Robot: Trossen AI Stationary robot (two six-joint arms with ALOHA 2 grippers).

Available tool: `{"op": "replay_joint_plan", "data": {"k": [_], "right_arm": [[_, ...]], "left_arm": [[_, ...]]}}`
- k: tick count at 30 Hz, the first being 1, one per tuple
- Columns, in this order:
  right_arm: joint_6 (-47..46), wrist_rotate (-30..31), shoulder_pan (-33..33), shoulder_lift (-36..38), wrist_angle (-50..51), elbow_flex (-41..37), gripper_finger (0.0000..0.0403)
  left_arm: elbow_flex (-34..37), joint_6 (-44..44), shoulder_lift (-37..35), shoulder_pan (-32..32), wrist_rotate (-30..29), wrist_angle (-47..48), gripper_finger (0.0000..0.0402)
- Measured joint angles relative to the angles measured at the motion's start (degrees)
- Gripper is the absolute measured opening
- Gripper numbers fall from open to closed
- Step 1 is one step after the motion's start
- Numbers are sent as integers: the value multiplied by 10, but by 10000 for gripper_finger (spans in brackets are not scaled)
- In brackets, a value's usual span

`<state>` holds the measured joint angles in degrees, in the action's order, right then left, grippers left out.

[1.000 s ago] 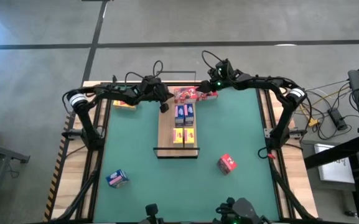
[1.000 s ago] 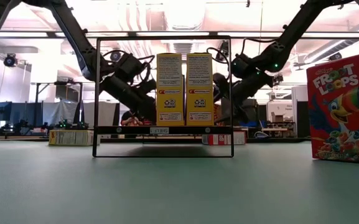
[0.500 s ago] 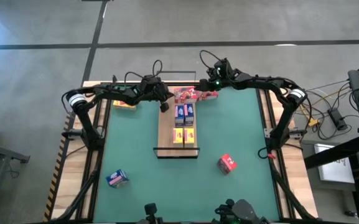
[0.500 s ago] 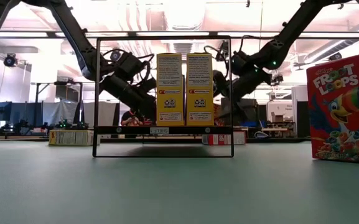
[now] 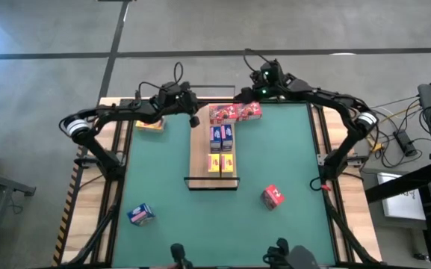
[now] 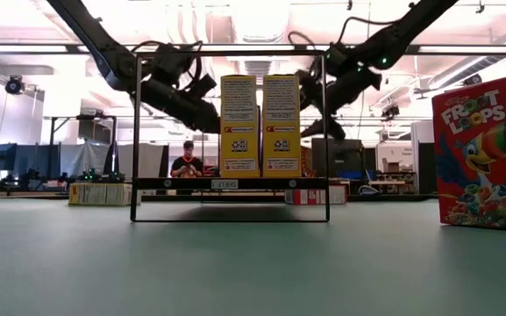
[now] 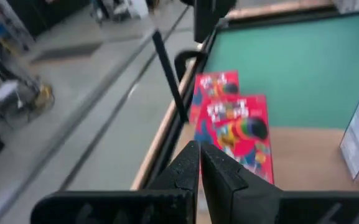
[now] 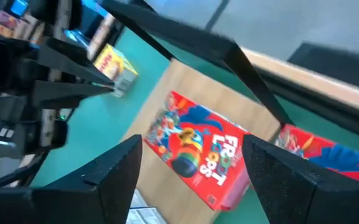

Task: Stack cereal on shelf
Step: Put the top red cereal box on the shelf

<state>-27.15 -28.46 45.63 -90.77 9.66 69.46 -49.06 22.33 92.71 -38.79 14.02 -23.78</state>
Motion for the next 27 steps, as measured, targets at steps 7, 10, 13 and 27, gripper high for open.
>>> {"op": "replay_joint_plan", "data": {"k": [7,10,13,27], "right_arm": [[-15,1,-4,44,11,-28,238],[-24,1,-6,59,8,-42,238],[-29,23,-12,68,9,-55,237],[-65,46,-31,51,-17,-79,249]], "left_arm": [[0,21,28,-3,61,-9,0],[0,23,44,-2,96,-6,0],[0,25,58,-3,95,-12,0],[0,20,82,-5,69,-18,0]]}}
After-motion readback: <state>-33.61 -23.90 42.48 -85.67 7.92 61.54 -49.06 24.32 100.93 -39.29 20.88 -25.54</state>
